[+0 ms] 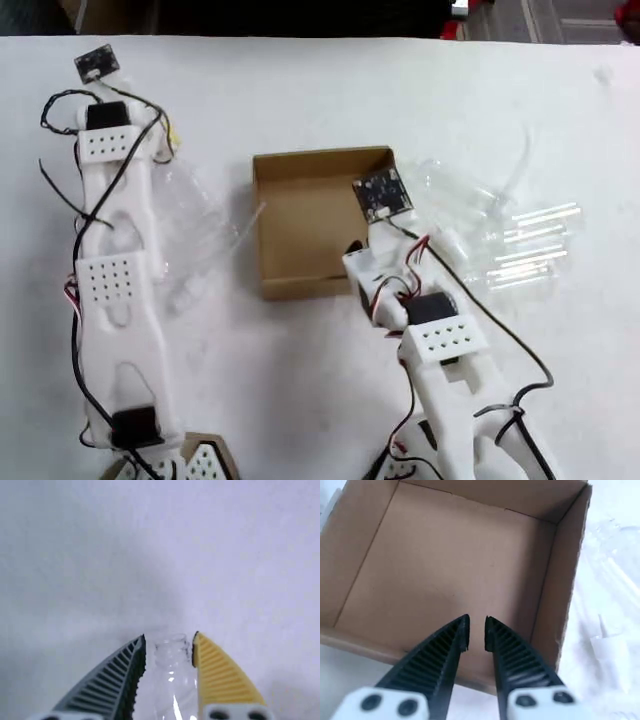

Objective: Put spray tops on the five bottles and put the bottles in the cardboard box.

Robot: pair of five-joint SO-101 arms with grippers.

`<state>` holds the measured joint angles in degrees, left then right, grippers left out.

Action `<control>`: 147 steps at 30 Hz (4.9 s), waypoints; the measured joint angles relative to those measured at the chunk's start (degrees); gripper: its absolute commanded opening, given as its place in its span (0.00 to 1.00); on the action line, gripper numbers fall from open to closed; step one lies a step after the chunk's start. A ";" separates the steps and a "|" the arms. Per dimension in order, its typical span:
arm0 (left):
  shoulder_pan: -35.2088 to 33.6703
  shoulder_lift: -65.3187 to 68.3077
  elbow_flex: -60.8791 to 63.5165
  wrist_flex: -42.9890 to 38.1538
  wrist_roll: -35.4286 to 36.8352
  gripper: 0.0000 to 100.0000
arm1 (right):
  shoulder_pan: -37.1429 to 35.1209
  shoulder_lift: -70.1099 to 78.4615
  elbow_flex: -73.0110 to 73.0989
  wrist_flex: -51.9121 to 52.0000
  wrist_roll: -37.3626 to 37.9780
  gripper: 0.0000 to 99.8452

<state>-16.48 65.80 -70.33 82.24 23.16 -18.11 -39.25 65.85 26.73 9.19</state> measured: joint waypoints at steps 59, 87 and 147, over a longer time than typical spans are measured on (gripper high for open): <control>28.31 -56.44 -20.92 20.13 -24.26 0.02 | 2.73 0.00 0.00 -1.76 0.00 0.05; 33.93 -121.41 127.65 -70.95 -14.95 0.02 | 9.05 0.00 0.09 -4.66 0.00 0.05; 27.16 -44.04 122.37 -152.18 -19.87 0.02 | 9.49 0.00 4.66 -14.68 0.00 0.05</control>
<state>10.68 21.76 52.04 -69.93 3.30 -8.62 -39.25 70.51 12.04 9.19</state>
